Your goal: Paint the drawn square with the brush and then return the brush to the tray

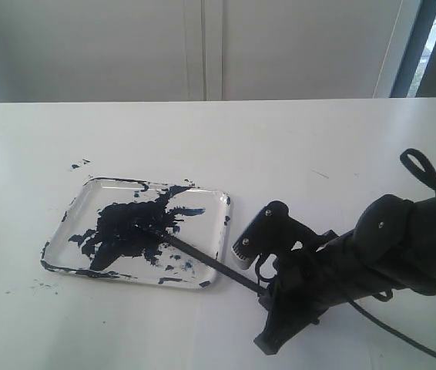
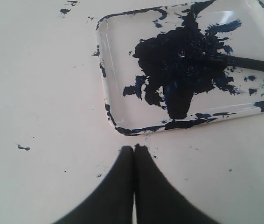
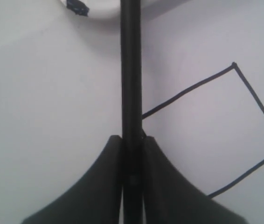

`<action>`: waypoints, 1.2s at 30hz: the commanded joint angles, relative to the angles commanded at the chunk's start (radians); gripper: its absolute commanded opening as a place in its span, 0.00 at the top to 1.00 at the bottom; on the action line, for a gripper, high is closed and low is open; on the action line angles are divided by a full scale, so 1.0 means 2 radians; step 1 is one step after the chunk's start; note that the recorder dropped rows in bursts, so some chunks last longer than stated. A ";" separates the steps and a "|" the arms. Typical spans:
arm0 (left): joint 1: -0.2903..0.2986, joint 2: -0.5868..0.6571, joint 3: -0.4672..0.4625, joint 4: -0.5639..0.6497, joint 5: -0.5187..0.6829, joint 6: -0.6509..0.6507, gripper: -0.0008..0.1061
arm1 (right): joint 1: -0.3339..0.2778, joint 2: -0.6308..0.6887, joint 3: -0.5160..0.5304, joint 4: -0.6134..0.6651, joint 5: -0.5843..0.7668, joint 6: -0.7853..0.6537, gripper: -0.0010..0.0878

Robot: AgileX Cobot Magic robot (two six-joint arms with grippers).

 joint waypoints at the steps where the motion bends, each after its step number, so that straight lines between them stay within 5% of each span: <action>1: 0.000 0.000 0.000 0.000 0.000 0.000 0.99 | 0.000 -0.008 -0.001 0.000 0.003 0.000 0.99; 16: 0.000 0.000 0.000 0.000 0.002 0.000 0.99 | 0.000 -0.109 -0.019 -0.005 0.052 0.000 0.99; 36: 0.000 0.000 0.000 0.000 -0.001 0.004 0.99 | 0.000 -0.095 -0.020 -0.017 0.006 0.036 0.99</action>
